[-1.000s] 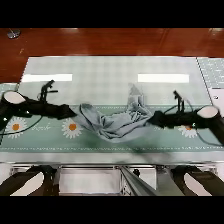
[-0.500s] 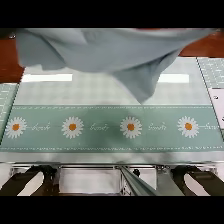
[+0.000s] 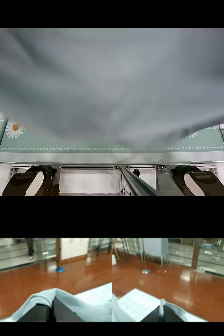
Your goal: Fold the shirts.
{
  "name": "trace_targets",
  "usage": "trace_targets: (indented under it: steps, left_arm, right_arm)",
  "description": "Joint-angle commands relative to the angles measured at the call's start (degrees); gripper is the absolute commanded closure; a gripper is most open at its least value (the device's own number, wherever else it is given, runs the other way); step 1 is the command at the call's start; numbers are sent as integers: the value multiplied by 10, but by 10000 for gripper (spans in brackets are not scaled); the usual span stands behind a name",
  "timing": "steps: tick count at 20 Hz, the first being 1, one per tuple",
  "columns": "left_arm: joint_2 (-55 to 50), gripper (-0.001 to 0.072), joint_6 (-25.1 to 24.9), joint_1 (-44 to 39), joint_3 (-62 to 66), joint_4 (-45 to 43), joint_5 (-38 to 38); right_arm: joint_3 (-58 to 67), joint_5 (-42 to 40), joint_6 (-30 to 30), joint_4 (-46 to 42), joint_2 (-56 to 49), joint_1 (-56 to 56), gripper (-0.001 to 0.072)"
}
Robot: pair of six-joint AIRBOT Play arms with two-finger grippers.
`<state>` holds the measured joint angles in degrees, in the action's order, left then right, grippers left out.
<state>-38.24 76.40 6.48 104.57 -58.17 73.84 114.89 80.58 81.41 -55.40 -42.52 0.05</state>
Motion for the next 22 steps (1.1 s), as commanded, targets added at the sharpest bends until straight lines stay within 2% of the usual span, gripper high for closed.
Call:
trace_targets:
  steps: [1, 5, 7, 9, 12, 15, 17, 22]
  left_arm:
    - [42, 685, 45, -12, -70, -67, 80]
    - [54, 685, 67, -34, -301, -44, 138]
    - [48, 685, 69, -38, -436, -43, 120]
    - [28, 685, 68, -39, -558, -32, 45]
    - [-45, 684, 51, -43, -665, 40, -135]
    - [-164, 684, 35, -51, -642, 104, -282]
    - [-246, 685, 16, -51, -581, 122, -333]
    - [-424, 684, 17, -51, -403, 122, -337]
  right_arm:
    - [-26, 56, 6, -7, 13, 0, 677]
    - [-228, 55, 19, 7, 12, 1, 677]
    - [-362, -5, 12, 9, 9, 1, 677]
    - [-462, -81, -3, 9, -16, 1, 677]
    - [-515, -178, -5, 9, -122, 1, 677]
    - [-469, -257, 2, 15, -254, 0, 677]
    - [-398, -267, 14, 25, -342, 0, 677]
    - [-260, -263, 75, 30, -499, 0, 677]
